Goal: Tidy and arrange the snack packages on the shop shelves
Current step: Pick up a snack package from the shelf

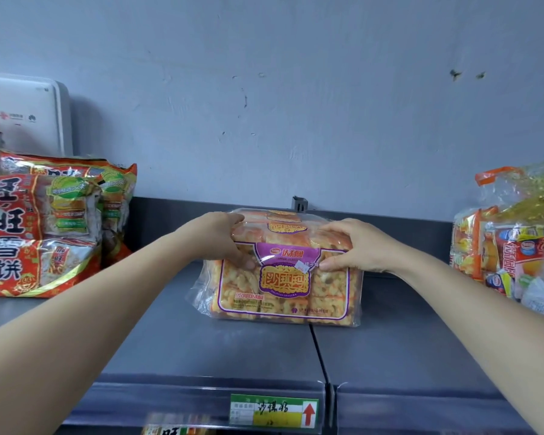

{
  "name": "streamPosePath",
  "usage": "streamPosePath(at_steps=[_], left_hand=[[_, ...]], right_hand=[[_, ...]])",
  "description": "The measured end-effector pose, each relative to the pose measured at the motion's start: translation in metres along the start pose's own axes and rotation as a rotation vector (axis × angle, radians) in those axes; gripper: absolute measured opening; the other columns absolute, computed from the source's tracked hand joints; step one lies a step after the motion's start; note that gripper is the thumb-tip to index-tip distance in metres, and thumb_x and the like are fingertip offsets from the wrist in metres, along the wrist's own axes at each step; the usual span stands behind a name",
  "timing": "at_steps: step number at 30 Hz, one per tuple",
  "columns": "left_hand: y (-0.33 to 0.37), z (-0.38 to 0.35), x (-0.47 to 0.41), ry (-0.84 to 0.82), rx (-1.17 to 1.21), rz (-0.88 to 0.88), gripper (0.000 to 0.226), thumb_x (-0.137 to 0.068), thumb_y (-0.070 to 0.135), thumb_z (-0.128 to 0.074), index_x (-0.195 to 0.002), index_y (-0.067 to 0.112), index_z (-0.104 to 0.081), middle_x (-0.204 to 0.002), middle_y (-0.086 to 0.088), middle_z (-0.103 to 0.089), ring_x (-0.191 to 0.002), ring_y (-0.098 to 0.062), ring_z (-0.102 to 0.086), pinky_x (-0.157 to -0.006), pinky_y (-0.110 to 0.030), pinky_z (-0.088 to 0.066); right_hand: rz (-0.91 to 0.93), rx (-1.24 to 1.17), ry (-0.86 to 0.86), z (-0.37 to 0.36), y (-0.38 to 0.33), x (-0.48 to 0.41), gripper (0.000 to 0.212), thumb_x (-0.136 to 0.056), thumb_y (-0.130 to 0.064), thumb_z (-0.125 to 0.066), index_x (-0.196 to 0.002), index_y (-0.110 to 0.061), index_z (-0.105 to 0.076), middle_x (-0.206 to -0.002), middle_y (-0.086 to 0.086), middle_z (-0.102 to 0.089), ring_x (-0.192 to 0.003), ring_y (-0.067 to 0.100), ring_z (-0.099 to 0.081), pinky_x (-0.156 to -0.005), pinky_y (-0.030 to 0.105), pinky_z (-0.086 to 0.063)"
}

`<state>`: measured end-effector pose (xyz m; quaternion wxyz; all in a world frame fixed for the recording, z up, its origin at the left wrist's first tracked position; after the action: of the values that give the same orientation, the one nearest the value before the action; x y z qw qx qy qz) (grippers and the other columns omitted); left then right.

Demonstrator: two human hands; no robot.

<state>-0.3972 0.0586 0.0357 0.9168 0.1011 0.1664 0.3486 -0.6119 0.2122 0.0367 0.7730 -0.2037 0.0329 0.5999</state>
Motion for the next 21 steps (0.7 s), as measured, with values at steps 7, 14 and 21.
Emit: streamPosePath(at_steps=[7,14,21], left_hand=[[0.007,0.003,0.011,0.031,-0.316,0.038,0.089,-0.065,0.076,-0.065,-0.139,0.030,-0.044,-0.140,0.007,-0.051,-0.131,-0.022,-0.043,-0.102,-0.044,-0.029],[0.028,0.006,0.018,0.175,-0.372,-0.074,0.081,-0.072,0.073,-0.062,-0.138,0.030,-0.047,-0.140,0.004,-0.049,-0.131,-0.021,-0.041,-0.101,-0.044,-0.031],[0.112,-0.003,0.019,0.293,-0.203,-0.318,0.059,-0.084,0.057,-0.061,-0.135,0.029,-0.051,-0.142,0.004,-0.047,-0.133,-0.020,-0.038,-0.104,-0.041,-0.034]], right_hand=[[-0.009,0.131,-0.006,0.000,-0.007,0.008,0.089,-0.069,-0.043,-0.082,-0.145,-0.028,-0.038,-0.138,-0.001,-0.045,-0.128,0.019,-0.042,-0.103,0.032,-0.038],[-0.046,0.076,0.194,0.011,-0.003,0.039,0.069,-0.077,-0.039,-0.077,-0.138,-0.027,-0.047,-0.135,-0.001,-0.051,-0.126,0.017,-0.045,-0.099,0.033,-0.039],[-0.135,0.116,0.437,0.061,0.030,0.099,0.047,-0.081,-0.038,-0.071,-0.126,-0.026,-0.059,-0.128,-0.003,-0.057,-0.124,0.016,-0.048,-0.102,0.032,-0.039]])
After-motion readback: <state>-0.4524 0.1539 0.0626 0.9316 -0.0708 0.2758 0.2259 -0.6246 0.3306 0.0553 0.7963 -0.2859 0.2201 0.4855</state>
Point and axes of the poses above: each hand's wrist, its own x-axis away from the middle knuckle, its own z-axis out of the back of the hand, y = z × x, the point moved 2 cm from there along -x, towards the middle knuckle
